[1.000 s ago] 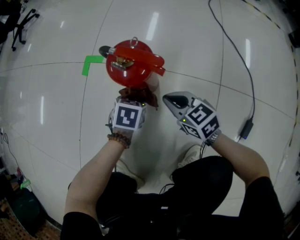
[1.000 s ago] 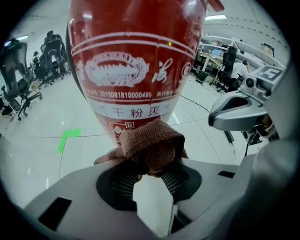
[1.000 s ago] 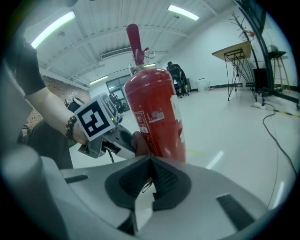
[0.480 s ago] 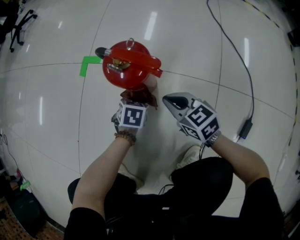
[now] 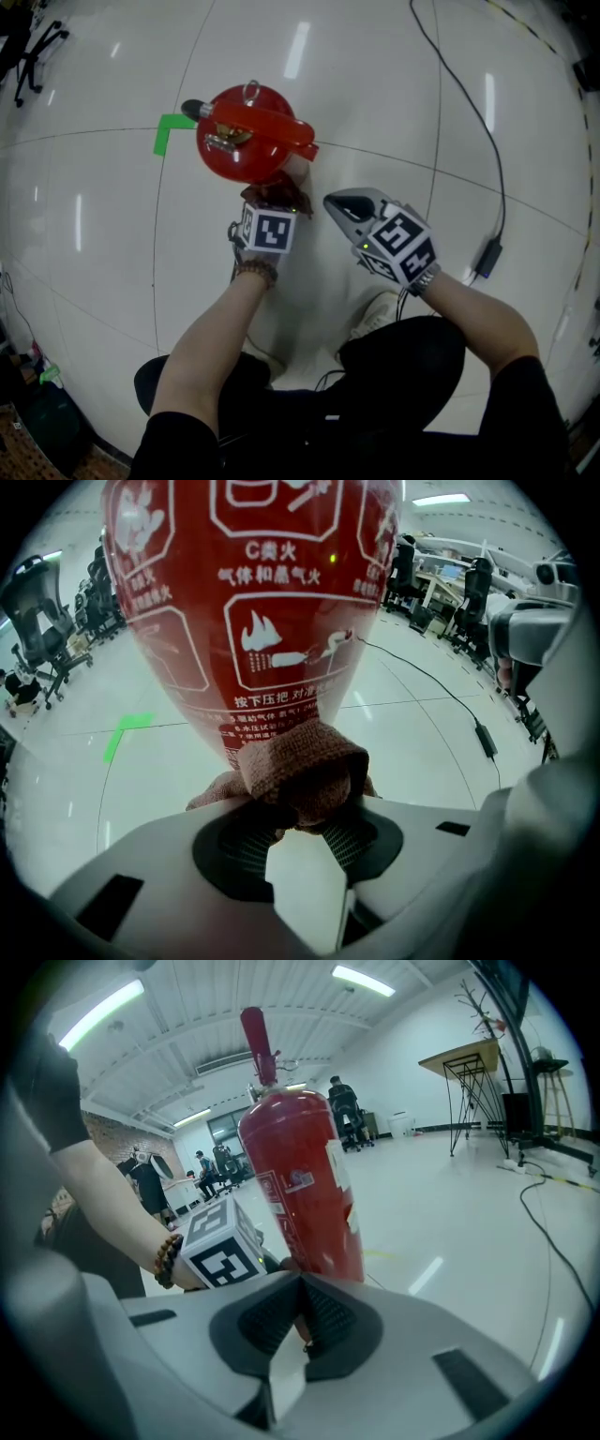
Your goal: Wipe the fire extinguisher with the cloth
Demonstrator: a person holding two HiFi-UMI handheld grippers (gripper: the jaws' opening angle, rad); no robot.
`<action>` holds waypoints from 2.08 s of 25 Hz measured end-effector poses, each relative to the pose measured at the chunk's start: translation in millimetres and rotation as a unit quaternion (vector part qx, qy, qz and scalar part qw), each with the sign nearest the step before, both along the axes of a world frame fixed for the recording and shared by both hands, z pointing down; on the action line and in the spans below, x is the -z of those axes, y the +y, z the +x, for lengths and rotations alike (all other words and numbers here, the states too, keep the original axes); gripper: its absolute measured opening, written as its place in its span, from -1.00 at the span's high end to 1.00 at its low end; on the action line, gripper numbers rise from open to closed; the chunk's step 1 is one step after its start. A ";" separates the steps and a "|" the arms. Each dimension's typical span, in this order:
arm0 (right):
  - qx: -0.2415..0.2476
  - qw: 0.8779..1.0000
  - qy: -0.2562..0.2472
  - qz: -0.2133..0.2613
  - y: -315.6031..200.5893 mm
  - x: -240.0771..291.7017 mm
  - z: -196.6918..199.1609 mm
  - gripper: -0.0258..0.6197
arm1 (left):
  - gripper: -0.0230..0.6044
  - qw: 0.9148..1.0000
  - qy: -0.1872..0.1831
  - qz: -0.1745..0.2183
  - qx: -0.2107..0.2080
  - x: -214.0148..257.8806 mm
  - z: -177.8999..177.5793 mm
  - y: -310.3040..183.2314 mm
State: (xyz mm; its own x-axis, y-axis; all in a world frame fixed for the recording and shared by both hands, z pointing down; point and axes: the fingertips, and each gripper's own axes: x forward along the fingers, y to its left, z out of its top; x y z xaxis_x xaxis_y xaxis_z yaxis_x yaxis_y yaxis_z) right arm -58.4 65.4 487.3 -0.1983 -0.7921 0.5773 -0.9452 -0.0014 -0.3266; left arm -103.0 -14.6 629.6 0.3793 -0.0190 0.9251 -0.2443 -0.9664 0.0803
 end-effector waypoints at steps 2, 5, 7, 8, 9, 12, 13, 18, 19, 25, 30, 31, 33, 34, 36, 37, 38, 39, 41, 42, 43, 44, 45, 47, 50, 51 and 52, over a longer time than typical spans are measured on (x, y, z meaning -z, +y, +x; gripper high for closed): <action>0.000 1.000 -0.001 -0.002 1.1 -1.9 0.6 0.92 | 0.49 1.000 -0.003 -0.002 0.003 -5.2 0.3 1.9; 0.000 1.000 -0.003 -0.004 2.4 -3.8 1.2 0.92 | 0.49 1.000 -0.011 -0.007 0.005 -12.1 -0.6 5.0; -0.001 1.000 -0.004 -0.004 3.5 -4.1 1.8 0.92 | 0.49 1.000 -0.007 -0.004 0.000 -13.9 2.7 4.8; -0.002 1.000 -0.004 -0.004 4.1 -4.0 2.1 0.92 | 0.49 1.000 -0.007 -0.004 -0.001 -15.3 3.1 5.2; -0.003 1.000 -0.004 -0.004 4.6 -4.0 2.6 0.92 | 0.49 1.000 -0.008 -0.004 -0.002 -17.0 2.9 5.6; -0.006 1.000 -0.004 -0.002 5.1 -3.1 4.6 0.92 | 0.49 1.000 -0.010 -0.006 -0.003 -21.2 3.6 6.5; -0.007 1.000 -0.004 -0.001 5.2 -2.5 5.0 0.92 | 0.49 1.000 -0.011 -0.006 -0.003 -22.6 3.6 7.0; -0.009 1.000 -0.001 0.003 5.4 0.9 6.2 0.92 | 0.49 0.999 -0.033 -0.022 0.004 -35.3 -5.9 12.6; -0.010 1.000 0.000 0.003 5.9 1.7 6.5 0.92 | 0.49 0.999 -0.029 -0.018 0.000 -35.0 -3.8 11.3; -0.013 1.000 0.005 0.003 9.3 6.2 7.1 0.92 | 0.49 1.000 -0.013 -0.008 -0.008 -27.9 0.8 11.0; -0.015 1.000 0.011 0.005 8.6 11.0 6.8 0.92 | 0.49 1.000 -0.008 -0.007 -0.010 -18.3 -3.8 13.6; -0.015 1.000 0.013 0.006 8.1 11.9 6.8 0.92 | 0.49 1.000 -0.005 -0.007 -0.012 -15.7 -3.8 12.9; -0.016 1.000 0.016 0.005 7.2 13.5 6.2 0.92 | 0.49 1.000 -0.009 -0.009 -0.007 -12.7 -8.9 12.1; -0.016 1.000 0.017 0.004 7.2 14.5 5.9 0.92 | 0.49 1.000 -0.013 -0.011 -0.004 -11.5 -12.8 12.1; -0.016 1.000 0.023 0.002 6.9 18.5 7.0 0.92 | 0.49 1.000 -0.006 -0.012 -0.009 -4.8 -13.5 11.3; -0.017 0.999 0.029 0.002 6.6 21.4 8.9 0.92 | 0.49 1.000 0.000 -0.010 -0.014 -0.2 -12.2 10.4; -0.019 0.999 0.035 0.001 6.6 24.3 11.6 0.92 | 0.49 1.000 0.004 -0.009 -0.017 4.1 -12.4 9.3; -0.021 0.999 0.041 -0.001 7.1 27.0 14.7 0.92 | 0.49 1.000 0.006 -0.009 -0.019 8.1 -14.2 8.2; -0.024 0.998 0.051 -0.005 9.7 33.9 20.3 0.92 | 0.49 1.000 0.004 -0.008 -0.020 16.2 -21.0 6.4; -0.023 0.998 0.056 -0.007 11.0 39.9 22.2 0.92 | 0.49 1.000 0.003 -0.008 -0.021 21.0 -25.4 5.9; -0.019 0.998 0.062 -0.007 12.0 47.8 23.4 0.92 | 0.49 1.000 0.002 -0.008 -0.023 26.8 -30.0 5.6; -0.014 0.997 0.070 -0.007 12.8 57.2 24.2 0.92 | 0.49 1.000 0.001 -0.008 -0.024 33.9 -34.6 5.1; -0.009 0.997 0.077 -0.008 13.6 67.4 24.7 0.92 | 0.49 1.000 0.000 -0.007 -0.024 42.6 -38.6 4.5; -0.002 0.996 0.086 -0.013 15.6 88.4 24.7 0.92 | 0.49 1.000 0.000 -0.004 -0.023 64.2 -44.8 2.8; 0.003 0.995 0.094 -0.026 20.3 120.1 20.9 0.92 | 0.49 1.000 -0.004 0.004 -0.030 100.5 -54.2 1.0; 0.004 0.995 0.096 -0.030 22.4 131.4 19.0 0.92 | 0.49 0.999 -0.008 0.008 -0.033 112.0 -58.4 0.8; 0.004 0.995 0.098 -0.033 24.7 143.2 16.9 0.92 | 0.49 0.999 -0.011 0.010 -0.035 124.4 -62.3 1.2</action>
State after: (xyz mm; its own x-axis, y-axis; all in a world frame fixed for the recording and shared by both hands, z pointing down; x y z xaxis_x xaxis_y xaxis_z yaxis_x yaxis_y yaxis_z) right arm -41.5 90.2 344.1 -0.0833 -0.7502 0.6559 -0.9906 -0.0091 -0.1362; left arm -165.3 -13.5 505.2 0.3595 -0.0106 0.9331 -0.1768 -0.9826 0.0570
